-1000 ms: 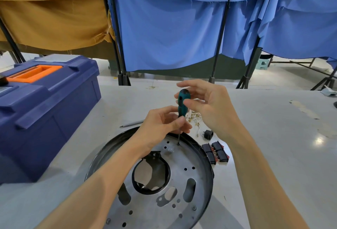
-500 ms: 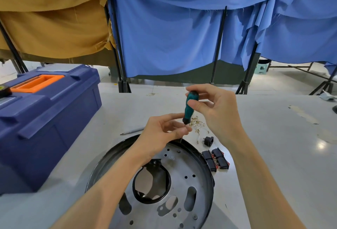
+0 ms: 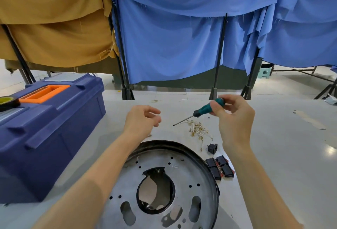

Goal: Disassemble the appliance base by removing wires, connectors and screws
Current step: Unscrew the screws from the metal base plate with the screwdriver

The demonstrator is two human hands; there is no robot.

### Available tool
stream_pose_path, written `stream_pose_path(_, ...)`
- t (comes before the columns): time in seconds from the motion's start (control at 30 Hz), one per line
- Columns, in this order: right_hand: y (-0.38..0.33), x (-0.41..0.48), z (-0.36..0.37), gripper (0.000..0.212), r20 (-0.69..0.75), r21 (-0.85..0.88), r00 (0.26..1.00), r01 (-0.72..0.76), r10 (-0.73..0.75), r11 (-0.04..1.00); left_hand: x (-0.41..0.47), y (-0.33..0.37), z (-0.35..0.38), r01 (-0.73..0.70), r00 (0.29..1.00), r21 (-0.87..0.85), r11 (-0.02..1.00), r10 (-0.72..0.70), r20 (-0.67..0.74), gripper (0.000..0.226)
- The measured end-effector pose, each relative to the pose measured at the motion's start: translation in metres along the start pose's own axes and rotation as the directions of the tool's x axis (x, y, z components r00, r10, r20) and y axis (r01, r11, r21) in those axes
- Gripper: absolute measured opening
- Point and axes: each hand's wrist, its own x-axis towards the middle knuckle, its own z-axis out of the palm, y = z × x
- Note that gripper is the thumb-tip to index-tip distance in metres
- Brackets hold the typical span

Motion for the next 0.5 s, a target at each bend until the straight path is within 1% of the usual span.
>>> stream_pose_path(0.03,0.006,-0.001,0.002,0.019,0.016,-0.014,0.999,-0.037,0.037,0.999,0.006,-0.007,-0.004,0.008,1.000,0.110,0.994,-0.008,-0.001,0.014)
stream_pose_path(0.1,0.019,-0.003,0.006,0.022,0.049,-0.063,0.992,-0.113,0.116,0.992,0.015,-0.025,-0.012,0.041,0.999,0.315,0.948,-0.043,0.001,0.012)
stream_pose_path(0.17,0.031,-0.006,0.010,0.023,0.069,-0.121,0.979,-0.183,0.192,0.976,0.021,-0.044,-0.020,0.074,0.995,0.455,0.888,-0.095,0.024,0.016)
stream_pose_path(0.2,0.037,-0.008,0.011,0.024,0.078,-0.133,0.971,-0.214,0.225,0.968,0.023,-0.053,-0.023,0.082,0.991,0.495,0.865,-0.122,0.049,0.018)
stream_pose_path(0.3,0.049,-0.011,0.015,0.024,0.099,-0.108,0.947,-0.294,0.304,0.950,0.031,-0.069,-0.027,0.079,0.970,0.546,0.834,-0.191,0.151,0.024)
stream_pose_path(0.37,0.055,-0.011,0.015,0.023,0.103,-0.139,0.937,-0.319,0.334,0.938,0.035,-0.074,-0.025,0.064,0.959,0.559,0.827,-0.206,0.195,0.030)
stream_pose_path(0.43,0.061,-0.012,0.015,0.022,0.106,-0.241,0.935,-0.305,0.337,0.921,0.037,-0.079,-0.021,0.063,0.956,0.570,0.819,-0.214,0.201,0.032)
stream_pose_path(0.5,0.068,-0.014,0.014,0.025,0.120,-0.385,0.942,-0.247,0.314,0.889,0.039,-0.084,-0.019,0.072,0.955,0.596,0.800,-0.228,0.191,0.028)
